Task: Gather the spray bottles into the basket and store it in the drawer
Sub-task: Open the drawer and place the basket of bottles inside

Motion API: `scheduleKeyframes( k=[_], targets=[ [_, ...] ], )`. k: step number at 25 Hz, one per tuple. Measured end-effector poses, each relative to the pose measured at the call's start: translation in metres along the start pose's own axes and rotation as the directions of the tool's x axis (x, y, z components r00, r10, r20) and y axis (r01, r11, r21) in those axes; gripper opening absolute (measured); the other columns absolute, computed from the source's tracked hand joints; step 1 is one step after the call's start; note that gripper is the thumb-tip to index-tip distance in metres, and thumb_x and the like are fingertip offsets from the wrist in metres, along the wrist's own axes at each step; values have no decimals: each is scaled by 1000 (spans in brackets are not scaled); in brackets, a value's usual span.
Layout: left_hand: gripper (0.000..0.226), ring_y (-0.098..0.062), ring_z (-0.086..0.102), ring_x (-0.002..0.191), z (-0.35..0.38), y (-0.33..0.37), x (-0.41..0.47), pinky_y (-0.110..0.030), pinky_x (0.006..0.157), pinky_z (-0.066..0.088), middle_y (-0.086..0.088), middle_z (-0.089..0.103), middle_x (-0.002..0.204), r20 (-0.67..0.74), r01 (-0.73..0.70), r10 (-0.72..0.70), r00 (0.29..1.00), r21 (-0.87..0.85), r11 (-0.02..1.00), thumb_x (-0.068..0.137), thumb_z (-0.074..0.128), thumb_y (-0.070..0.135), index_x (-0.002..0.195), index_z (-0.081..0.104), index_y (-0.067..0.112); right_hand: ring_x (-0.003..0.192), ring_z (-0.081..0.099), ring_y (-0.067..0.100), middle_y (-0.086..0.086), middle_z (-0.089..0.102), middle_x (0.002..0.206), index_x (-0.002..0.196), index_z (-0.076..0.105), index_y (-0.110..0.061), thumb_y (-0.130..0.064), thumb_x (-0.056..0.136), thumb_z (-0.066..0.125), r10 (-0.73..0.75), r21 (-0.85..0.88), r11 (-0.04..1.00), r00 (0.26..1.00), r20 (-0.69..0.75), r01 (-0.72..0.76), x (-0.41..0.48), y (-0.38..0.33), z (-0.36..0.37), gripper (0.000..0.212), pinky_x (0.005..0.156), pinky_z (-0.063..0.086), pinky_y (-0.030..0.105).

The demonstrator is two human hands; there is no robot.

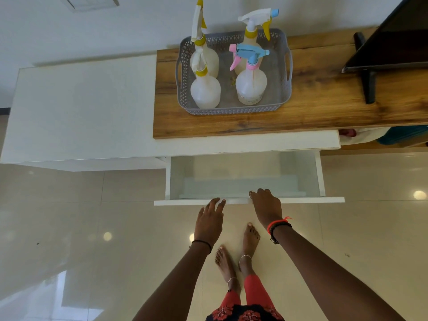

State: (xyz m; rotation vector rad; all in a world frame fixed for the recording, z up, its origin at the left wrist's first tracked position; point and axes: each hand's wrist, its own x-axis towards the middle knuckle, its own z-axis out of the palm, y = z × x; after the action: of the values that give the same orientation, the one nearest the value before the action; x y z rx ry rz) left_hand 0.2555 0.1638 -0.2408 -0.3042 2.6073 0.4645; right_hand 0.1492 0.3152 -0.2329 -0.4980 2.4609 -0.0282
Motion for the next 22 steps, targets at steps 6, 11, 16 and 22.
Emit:
scheduleKeyframes(
  k=[6, 11, 16, 22],
  targets=[
    [49, -16, 36, 139, 13, 0, -25, -32, 117, 30, 0, 27, 154, 23, -11, 11, 1000, 2, 1000, 100, 37, 21, 147, 25, 24, 110, 55, 21, 5, 58, 116, 127, 51, -16, 6, 87, 46, -7, -1, 1000, 1000, 25, 7, -24, -3, 13, 46, 76, 50, 29],
    [49, -16, 35, 139, 20, -3, -39, -31, 117, 29, 0, 29, 153, 27, -21, 20, 999, 18, 1000, 100, 37, 21, 147, 26, 23, 110, 55, 21, 5, 58, 116, 125, 52, -15, 7, 86, 47, 1, 6, 1000, 999, 47, -2, -35, -6, 20, 46, 80, 51, 29],
    [37, -17, 48, 123, 19, -4, -39, -26, 107, 36, 0, 44, 138, 9, -52, 52, 999, 23, 998, 98, 34, 18, 135, 41, 21, 98, 57, 23, 2, 52, 85, 67, 42, -18, 11, 81, 45, 61, 71, 995, 988, 144, -72, -40, -10, 18, 32, 73, 46, 28],
    [30, -19, 52, 111, 15, -6, -32, -30, 94, 41, 0, 53, 124, 55, -50, 49, 997, 14, 999, 98, 34, 17, 125, 49, 18, 81, 42, 18, -1, 42, 73, 59, 26, -19, 10, 80, 47, 75, 67, 994, 983, 166, -87, -45, -10, 18, 41, 72, 43, 28]
  ],
)
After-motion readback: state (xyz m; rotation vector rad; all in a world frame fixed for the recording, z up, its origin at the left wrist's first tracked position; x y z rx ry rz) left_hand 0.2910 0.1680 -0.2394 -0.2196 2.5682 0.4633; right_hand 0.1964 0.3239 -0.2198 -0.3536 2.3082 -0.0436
